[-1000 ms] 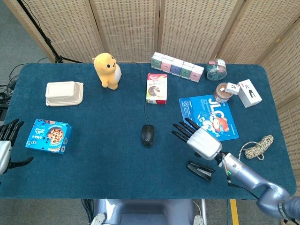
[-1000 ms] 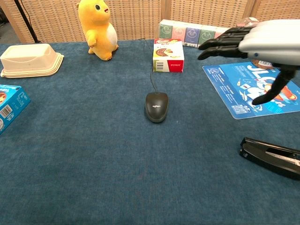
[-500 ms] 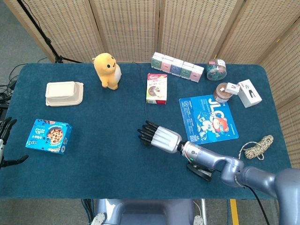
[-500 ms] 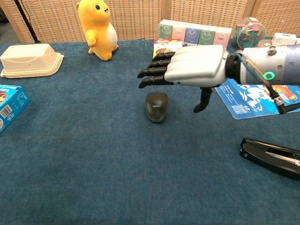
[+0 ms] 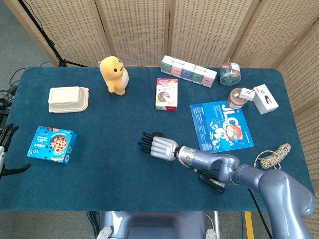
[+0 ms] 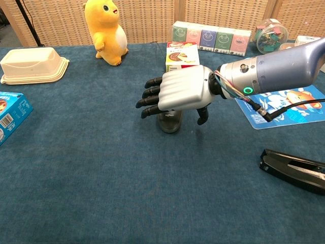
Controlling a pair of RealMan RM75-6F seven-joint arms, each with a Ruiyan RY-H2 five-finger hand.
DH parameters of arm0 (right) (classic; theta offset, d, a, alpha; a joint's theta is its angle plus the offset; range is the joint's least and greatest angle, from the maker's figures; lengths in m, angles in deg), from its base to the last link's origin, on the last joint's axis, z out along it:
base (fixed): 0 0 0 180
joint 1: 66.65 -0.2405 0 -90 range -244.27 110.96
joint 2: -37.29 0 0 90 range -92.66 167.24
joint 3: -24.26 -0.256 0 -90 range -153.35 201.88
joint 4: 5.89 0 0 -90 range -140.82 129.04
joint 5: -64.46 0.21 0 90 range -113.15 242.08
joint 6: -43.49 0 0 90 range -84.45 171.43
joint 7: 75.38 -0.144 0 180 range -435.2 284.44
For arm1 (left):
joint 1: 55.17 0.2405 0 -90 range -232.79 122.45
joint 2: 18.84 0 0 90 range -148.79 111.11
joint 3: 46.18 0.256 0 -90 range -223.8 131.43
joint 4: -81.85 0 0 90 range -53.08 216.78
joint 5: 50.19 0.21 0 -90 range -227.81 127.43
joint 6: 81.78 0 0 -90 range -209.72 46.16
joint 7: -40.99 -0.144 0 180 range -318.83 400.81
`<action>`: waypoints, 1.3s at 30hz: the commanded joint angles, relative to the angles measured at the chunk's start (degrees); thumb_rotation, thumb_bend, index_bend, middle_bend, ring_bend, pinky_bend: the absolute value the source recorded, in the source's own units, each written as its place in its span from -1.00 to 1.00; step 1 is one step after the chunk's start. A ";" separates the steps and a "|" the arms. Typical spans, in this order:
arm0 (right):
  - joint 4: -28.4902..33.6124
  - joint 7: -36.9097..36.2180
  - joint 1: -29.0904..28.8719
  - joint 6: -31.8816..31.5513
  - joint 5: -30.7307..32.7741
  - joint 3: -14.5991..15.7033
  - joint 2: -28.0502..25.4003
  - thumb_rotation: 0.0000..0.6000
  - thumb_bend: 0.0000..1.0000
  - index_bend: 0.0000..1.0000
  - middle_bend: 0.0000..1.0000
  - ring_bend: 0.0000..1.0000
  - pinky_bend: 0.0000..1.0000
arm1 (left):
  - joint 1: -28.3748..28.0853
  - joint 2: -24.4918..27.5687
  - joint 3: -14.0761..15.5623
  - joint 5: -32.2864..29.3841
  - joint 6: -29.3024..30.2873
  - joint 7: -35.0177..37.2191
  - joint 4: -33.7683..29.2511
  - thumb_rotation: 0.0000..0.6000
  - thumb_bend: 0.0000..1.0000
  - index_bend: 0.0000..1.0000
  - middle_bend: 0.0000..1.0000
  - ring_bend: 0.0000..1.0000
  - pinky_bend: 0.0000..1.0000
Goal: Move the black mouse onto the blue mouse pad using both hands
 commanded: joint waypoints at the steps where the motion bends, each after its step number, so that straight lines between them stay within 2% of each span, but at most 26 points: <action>1: -0.98 0.85 -0.61 0.63 0.54 0.77 0.44 1.00 -0.77 -0.82 -1.00 -1.00 -1.00 | 0.23 0.09 -0.22 0.20 -0.02 0.35 0.10 1.00 -0.84 -1.00 -1.00 -1.00 -1.00; 5: -2.76 1.97 -1.57 1.22 0.64 2.17 0.91 1.00 -0.71 -0.75 -1.00 -1.00 -1.00 | 0.50 0.24 -0.55 0.47 -0.25 1.00 0.20 1.00 -0.84 -1.00 -1.00 -1.00 -1.00; 11: -4.02 0.46 -2.45 0.98 0.75 4.72 1.37 1.00 -0.54 -0.47 -0.96 -1.00 -1.00 | 0.63 0.29 -0.88 0.85 -0.89 1.41 0.43 1.00 -0.84 -1.00 -1.00 -1.00 -1.00; 15: -5.07 -1.11 -2.48 -0.90 0.51 6.22 2.04 1.00 -0.37 -0.23 -0.72 -0.98 -0.79 | 0.67 0.25 -1.02 1.18 -1.27 1.50 0.53 1.00 -0.85 -1.00 -1.00 -1.00 -1.00; 17: -6.03 -2.08 -2.46 -2.31 0.17 7.05 2.45 1.00 -0.28 -0.12 -0.56 -0.88 -0.66 | 0.76 0.26 -1.10 1.25 -1.34 1.50 0.53 1.00 -0.85 -1.00 -1.00 -1.00 -1.00; 21: -7.76 -3.76 -2.37 -4.90 -0.57 8.60 2.82 1.00 -0.12 0.00 -0.41 -0.73 -0.50 | 0.89 0.20 -1.32 1.24 -1.49 1.43 0.52 1.00 -0.85 -1.00 -1.00 -1.00 -1.00; 27: -9.22 -4.19 -2.33 -8.53 -1.70 10.25 2.28 1.00 -0.01 0.07 -0.34 -0.67 -0.42 | 0.95 0.10 -1.47 1.47 -1.90 1.12 0.42 1.00 -0.85 -1.00 -1.00 -1.00 -1.00; 33: -8.60 -2.21 -2.48 -11.62 -3.05 11.41 -1.15 1.00 0.04 0.07 -0.32 -0.65 -0.39 | 1.05 0.01 -1.72 1.22 -2.18 0.96 0.50 1.00 -0.85 -1.00 -1.00 -1.00 -1.00; 39: -6.95 -0.76 -2.12 -13.15 -4.18 14.20 -9.17 1.00 0.10 0.07 -0.31 -0.64 -0.38 | 1.23 -0.22 -1.75 1.62 -2.08 0.00 0.03 1.00 -0.85 -1.00 -1.00 -1.00 -1.00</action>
